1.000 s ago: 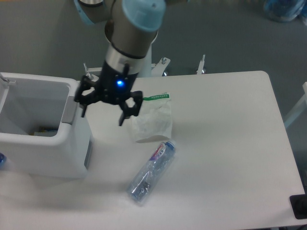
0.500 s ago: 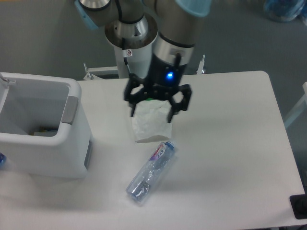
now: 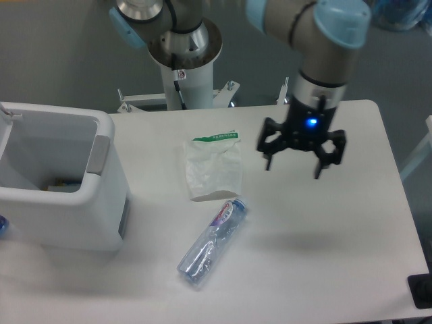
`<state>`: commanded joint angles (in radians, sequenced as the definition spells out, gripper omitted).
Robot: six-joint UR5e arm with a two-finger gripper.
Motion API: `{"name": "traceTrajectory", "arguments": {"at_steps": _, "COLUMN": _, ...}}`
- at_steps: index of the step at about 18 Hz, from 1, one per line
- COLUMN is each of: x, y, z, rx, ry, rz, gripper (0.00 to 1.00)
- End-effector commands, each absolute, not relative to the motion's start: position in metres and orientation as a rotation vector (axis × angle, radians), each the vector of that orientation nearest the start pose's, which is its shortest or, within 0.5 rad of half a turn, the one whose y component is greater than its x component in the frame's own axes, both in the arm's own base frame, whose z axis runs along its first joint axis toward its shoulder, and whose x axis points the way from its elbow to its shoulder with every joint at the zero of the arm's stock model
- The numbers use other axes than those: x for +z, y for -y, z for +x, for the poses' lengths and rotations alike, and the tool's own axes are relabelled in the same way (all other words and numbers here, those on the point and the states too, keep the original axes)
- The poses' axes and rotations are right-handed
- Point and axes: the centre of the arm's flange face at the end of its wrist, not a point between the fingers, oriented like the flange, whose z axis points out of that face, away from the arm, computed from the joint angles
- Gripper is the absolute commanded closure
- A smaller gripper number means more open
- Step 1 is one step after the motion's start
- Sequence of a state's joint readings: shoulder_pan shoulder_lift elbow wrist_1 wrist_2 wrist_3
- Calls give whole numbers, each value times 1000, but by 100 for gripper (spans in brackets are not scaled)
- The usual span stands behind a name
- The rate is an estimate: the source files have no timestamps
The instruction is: Open the trash can
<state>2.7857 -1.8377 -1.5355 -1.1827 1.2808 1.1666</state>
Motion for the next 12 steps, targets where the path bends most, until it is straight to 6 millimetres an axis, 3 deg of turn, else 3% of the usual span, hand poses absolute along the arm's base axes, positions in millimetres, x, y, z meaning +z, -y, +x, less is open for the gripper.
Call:
{"name": "traceTrajectory", "arguments": {"at_steps": 6, "x": 341, "y": -343, "z": -556, "rx": 102, "ry": -363, "rz": -3003, "gripper": 0}}
{"name": "traceTrajectory", "arguments": {"at_steps": 12, "x": 331, "y": -340, "z": -563, "rx": 168, "ry": -377, "rz": -3025, "gripper": 0}}
